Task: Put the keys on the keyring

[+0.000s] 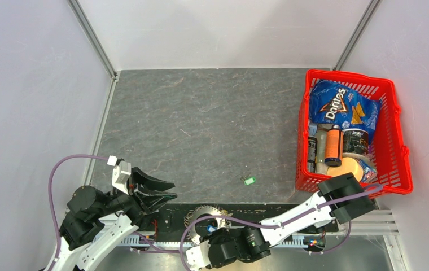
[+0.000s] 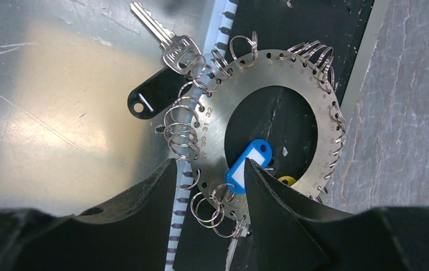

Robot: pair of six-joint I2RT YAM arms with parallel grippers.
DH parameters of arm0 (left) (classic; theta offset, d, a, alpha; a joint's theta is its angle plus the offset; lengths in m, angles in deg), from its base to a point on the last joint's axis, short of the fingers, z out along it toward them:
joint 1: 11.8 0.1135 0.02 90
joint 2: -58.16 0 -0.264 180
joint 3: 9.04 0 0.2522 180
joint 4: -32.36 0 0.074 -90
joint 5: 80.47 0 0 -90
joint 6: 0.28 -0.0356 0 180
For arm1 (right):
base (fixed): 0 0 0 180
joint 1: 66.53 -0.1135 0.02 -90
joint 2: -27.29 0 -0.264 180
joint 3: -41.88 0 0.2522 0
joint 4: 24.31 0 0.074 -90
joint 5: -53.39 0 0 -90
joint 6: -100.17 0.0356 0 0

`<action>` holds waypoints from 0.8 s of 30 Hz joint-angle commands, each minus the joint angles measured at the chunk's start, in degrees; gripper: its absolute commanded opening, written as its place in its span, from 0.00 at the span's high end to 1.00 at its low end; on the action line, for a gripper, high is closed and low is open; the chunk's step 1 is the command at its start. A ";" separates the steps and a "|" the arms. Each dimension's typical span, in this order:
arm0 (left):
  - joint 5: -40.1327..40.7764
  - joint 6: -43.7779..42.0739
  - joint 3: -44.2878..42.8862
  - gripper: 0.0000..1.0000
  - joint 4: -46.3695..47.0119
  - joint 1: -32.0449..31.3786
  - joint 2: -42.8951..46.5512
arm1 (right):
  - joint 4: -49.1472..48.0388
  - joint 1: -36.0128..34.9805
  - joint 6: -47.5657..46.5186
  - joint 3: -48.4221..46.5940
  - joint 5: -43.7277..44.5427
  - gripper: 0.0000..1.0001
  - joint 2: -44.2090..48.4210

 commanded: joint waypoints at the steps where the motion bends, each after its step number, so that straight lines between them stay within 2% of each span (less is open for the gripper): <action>1: 0.95 -0.99 0.19 0.51 0.60 0.04 1.81 | -5.23 -0.30 -0.98 1.36 -1.22 0.46 -1.26; 24: 1.89 -0.98 0.20 0.51 0.61 0.04 1.56 | -9.82 4.31 -2.28 3.49 -9.28 0.61 -2.39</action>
